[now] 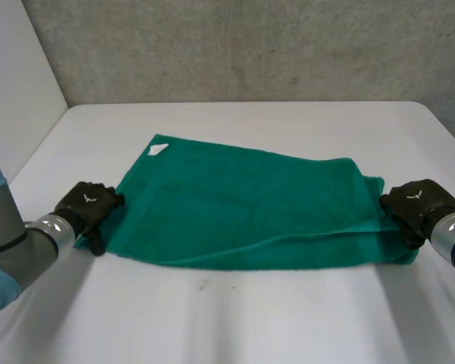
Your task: Fold the towel.
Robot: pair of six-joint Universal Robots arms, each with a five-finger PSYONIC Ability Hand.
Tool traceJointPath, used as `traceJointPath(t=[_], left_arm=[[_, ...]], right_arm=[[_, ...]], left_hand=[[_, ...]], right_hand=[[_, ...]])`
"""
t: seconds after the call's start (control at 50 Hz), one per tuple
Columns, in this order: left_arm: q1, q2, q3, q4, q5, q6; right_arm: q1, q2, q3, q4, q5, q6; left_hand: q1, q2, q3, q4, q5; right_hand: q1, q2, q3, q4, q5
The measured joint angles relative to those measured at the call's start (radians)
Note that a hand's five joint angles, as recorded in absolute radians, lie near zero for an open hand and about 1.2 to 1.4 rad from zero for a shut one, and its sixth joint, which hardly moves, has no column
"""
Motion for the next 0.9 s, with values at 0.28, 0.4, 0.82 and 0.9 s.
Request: traceJointPath(t=[0.28, 0.4, 0.82, 0.9], left_arm=[[-0.010, -0.057, 0.080, -0.002, -0.001, -0.033], [-0.015, -0.077, 0.110, -0.002, 0.000, -0.035], [-0.015, 0.008, 0.048, -0.010, 0.004, -0.197], [-0.014, 0.001, 0.035, -0.008, 0.004, -0.194]], right_arm=[[-0.001, 0.011, 0.000, -0.006, 0.001, 0.000], [-0.001, 0.014, -0.002, -0.007, 0.001, 0.000], [-0.001, 0.029, -0.004, -0.018, 0.001, 0.000], [-0.001, 0.030, -0.004, -0.018, 0.001, 0.000]], left_hand=[[0.254, 0.228, 0.229, 0.230, 0.204], [0.492, 0.469, 0.468, 0.469, 0.451], [0.270, 0.264, 0.267, 0.260, 0.255], [0.270, 0.258, 0.264, 0.256, 0.250]], right_hand=[[0.000, 0.000, 0.000, 0.000, 0.001], [0.000, 0.000, 0.000, 0.000, 0.002], [0.000, 0.000, 0.000, 0.000, 0.002], [0.000, 0.000, 0.000, 0.000, 0.002]])
